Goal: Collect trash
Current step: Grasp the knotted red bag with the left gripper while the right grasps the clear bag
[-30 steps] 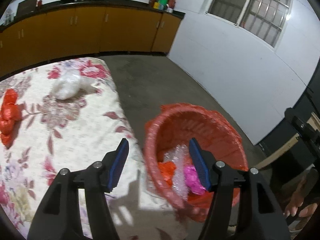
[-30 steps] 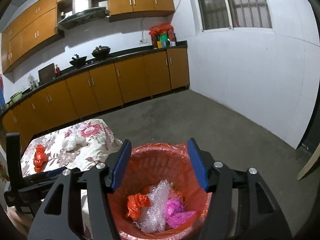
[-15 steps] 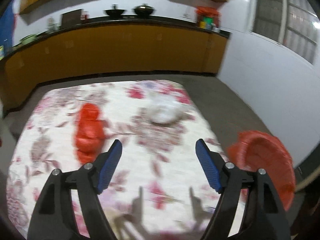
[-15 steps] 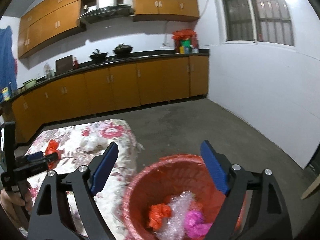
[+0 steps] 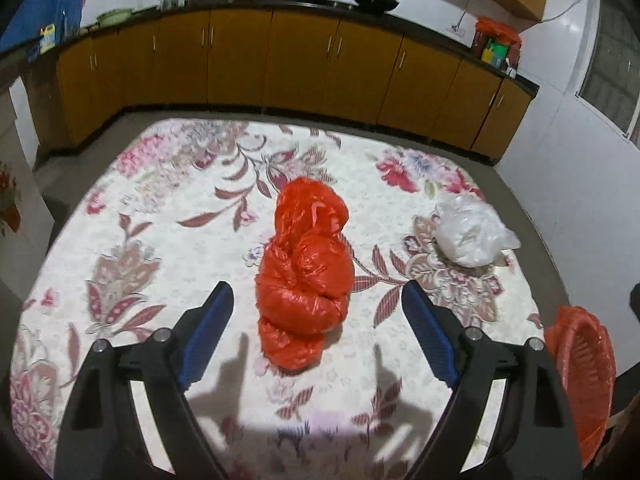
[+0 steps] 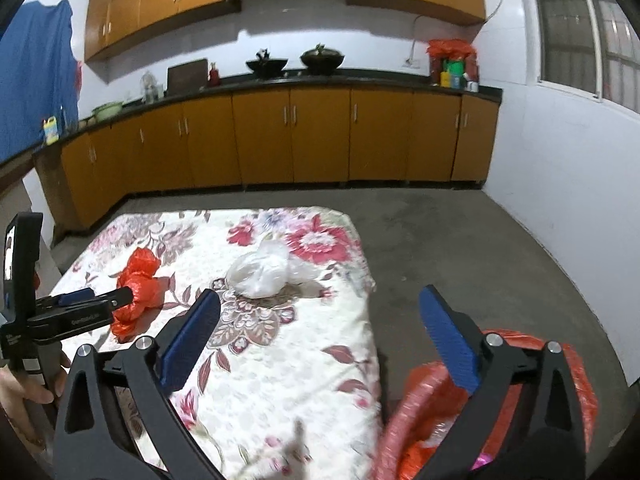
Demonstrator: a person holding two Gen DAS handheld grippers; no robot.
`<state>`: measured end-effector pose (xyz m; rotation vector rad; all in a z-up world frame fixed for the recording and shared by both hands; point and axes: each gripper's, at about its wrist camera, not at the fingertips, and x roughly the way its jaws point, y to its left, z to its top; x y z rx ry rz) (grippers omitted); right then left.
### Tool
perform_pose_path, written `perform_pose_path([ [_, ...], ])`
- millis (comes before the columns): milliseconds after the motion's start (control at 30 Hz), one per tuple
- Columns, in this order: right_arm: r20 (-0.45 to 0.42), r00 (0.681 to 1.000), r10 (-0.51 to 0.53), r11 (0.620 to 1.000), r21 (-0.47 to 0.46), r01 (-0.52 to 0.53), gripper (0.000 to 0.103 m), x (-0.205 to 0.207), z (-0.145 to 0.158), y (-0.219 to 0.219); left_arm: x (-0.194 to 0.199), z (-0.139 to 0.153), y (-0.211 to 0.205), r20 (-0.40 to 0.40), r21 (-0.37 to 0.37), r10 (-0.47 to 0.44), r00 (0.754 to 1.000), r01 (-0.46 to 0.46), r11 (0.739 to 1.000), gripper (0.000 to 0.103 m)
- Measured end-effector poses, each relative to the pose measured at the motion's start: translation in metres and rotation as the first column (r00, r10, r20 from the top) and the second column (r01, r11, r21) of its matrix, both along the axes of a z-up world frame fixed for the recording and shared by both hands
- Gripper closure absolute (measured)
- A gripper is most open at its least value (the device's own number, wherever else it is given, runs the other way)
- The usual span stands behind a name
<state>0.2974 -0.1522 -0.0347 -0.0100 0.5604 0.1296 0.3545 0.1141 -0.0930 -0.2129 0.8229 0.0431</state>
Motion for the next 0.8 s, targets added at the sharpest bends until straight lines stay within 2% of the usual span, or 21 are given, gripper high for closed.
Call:
perform_pose_path([
  [133, -0.043, 0.999, 0.020, 1.000, 0.009, -0.020, 0.005, 0.025, -0.015, 0.015, 0.020, -0.018, 0.004, -0.038, 0.037, 0.025, 0.999, -0.023, 0.999, 0.019],
  [200, -0.051, 0.998, 0.025, 1.000, 0.015, -0.025, 0.005, 0.038, -0.021, 0.021, 0.032, -0.028, 0.010, -0.065, 0.010, 0.042, 0.997, -0.041, 0.999, 0.019],
  [267, -0.061, 0.997, 0.037, 0.999, 0.021, -0.036, 0.005, 0.057, -0.024, 0.029, 0.039, -0.034, 0.014, -0.081, -0.012, 0.043, 0.996, -0.044, 0.999, 0.026],
  [333, -0.081, 0.995, 0.050, 0.998, 0.030, -0.048, 0.005, 0.078, -0.029, 0.038, 0.047, -0.041, 0.016, -0.100, -0.037, 0.018, 0.995, -0.021, 0.999, 0.050],
  [433, -0.137, 0.989, 0.058, 0.998, 0.024, -0.055, 0.007, 0.110, -0.042, 0.053, 0.051, -0.042, 0.017, -0.080, -0.014, -0.008, 0.997, 0.007, 1.000, 0.057],
  [633, -0.261, 0.965, 0.018, 1.000, -0.014, -0.022, 0.010, 0.155, -0.076, 0.065, 0.041, -0.037, 0.035, -0.050, 0.028, 0.018, 0.999, -0.017, 0.999, 0.059],
  [667, -0.294, 0.955, 0.025, 1.000, -0.005, -0.028, 0.024, 0.159, -0.084, 0.065, 0.039, -0.038, 0.041, -0.055, 0.026, 0.033, 0.998, -0.031, 0.999, 0.059],
  [700, -0.323, 0.946, 0.038, 0.999, 0.003, -0.039, 0.033, 0.161, -0.092, 0.065, 0.038, -0.038, 0.045, -0.060, 0.023, 0.040, 0.997, -0.039, 0.999, 0.059],
  [733, -0.330, 0.942, 0.062, 0.998, 0.020, -0.059, 0.043, 0.158, -0.095, 0.063, 0.035, -0.038, 0.049, -0.066, 0.018, 0.051, 0.997, -0.050, 0.999, 0.059],
  [767, -0.313, 0.946, 0.086, 0.996, 0.040, -0.078, 0.060, 0.149, -0.094, 0.061, 0.032, -0.037, 0.051, -0.067, 0.017, 0.056, 0.996, -0.055, 0.998, 0.059],
  [800, -0.311, 0.945, 0.098, 0.995, 0.042, -0.089, 0.068, 0.143, -0.093, 0.061, 0.028, -0.036, 0.054, -0.066, 0.016, 0.060, 0.996, -0.059, 0.998, 0.059],
])
